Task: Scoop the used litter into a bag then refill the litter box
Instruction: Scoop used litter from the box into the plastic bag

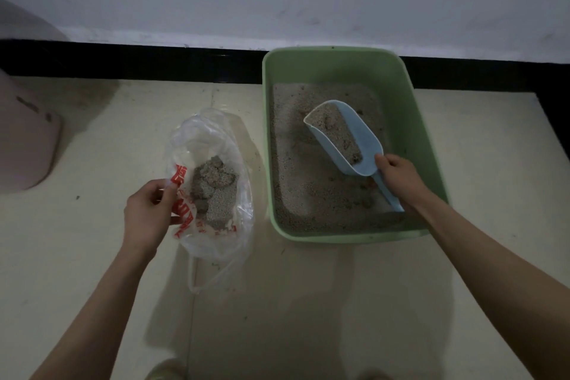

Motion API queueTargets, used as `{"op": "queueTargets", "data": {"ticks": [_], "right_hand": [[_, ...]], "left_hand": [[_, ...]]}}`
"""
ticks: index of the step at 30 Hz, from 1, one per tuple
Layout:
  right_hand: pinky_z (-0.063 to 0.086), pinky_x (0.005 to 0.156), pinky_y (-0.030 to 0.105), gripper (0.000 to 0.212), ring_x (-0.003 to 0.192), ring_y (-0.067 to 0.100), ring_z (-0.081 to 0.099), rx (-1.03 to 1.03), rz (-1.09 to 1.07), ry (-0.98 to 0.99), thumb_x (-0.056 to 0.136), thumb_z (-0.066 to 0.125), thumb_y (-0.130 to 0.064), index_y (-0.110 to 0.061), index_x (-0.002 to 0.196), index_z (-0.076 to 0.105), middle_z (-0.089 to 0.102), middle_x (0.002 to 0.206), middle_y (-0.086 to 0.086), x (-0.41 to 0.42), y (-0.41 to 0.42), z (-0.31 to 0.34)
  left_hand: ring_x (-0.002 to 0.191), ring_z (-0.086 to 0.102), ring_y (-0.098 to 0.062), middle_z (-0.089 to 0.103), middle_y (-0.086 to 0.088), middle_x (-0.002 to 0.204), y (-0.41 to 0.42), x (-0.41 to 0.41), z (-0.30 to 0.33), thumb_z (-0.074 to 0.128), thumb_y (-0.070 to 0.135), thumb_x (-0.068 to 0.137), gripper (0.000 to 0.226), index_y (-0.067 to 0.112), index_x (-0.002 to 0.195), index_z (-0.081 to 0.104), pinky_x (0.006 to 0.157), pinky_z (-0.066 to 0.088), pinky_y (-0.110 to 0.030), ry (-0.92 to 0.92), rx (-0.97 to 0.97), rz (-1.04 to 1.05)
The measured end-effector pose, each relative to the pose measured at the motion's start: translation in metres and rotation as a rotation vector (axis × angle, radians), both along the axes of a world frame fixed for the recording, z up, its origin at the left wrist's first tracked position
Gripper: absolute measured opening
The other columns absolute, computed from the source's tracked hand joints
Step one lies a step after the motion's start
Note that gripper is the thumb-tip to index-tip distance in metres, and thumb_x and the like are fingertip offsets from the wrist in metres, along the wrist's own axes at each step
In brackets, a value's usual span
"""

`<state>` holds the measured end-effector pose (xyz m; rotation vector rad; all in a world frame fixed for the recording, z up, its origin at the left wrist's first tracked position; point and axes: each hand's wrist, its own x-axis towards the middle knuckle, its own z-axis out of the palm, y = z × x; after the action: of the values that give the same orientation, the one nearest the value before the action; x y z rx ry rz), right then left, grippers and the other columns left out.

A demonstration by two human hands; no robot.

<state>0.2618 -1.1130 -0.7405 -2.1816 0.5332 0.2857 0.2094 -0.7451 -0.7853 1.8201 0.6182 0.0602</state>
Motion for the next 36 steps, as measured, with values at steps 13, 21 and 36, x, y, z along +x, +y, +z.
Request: {"op": "queueTargets", "data": {"ticks": [13, 21, 36], "right_hand": [[0.03, 0.04, 0.007, 0.04, 0.038, -0.005, 0.043, 0.098, 0.29, -0.041, 0.1, 0.041, -0.024, -0.015, 0.062, 0.048, 0.046, 0.058, -0.001, -0.01, 0.046, 0.045], [0.046, 0.056, 0.026, 0.04, 0.054, 0.016, 0.058, -0.165, 0.634, 0.036, 0.099, 0.039, -0.032, -0.005, 0.078, 0.06, 0.059, 0.065, 0.008, 0.003, 0.102, 0.065], [0.029, 0.067, 0.032, 0.019, 0.061, 0.019, 0.04, -1.006, 1.017, -0.228, 0.096, 0.047, -0.03, -0.016, 0.083, 0.045, 0.04, 0.067, 0.0, 0.008, 0.174, 0.107]], "left_hand": [[0.048, 0.055, -0.013, 0.057, -0.01, 0.064, -0.006, 0.005, 0.011, 0.053, 0.015, 0.094, 0.018, 0.015, 0.077, 0.06, 0.05, 0.054, -0.027, -0.008, -0.013, -0.001], [0.054, 0.052, -0.015, 0.055, -0.007, 0.062, -0.004, 0.012, 0.021, 0.054, 0.016, 0.092, 0.018, 0.02, 0.076, 0.06, 0.051, 0.052, -0.026, -0.058, 0.025, -0.003], [0.045, 0.053, -0.005, 0.056, -0.007, 0.061, 0.0, 0.002, 0.019, 0.056, 0.021, 0.092, 0.02, 0.025, 0.073, 0.06, 0.053, 0.054, -0.028, -0.029, 0.059, -0.03]]}}
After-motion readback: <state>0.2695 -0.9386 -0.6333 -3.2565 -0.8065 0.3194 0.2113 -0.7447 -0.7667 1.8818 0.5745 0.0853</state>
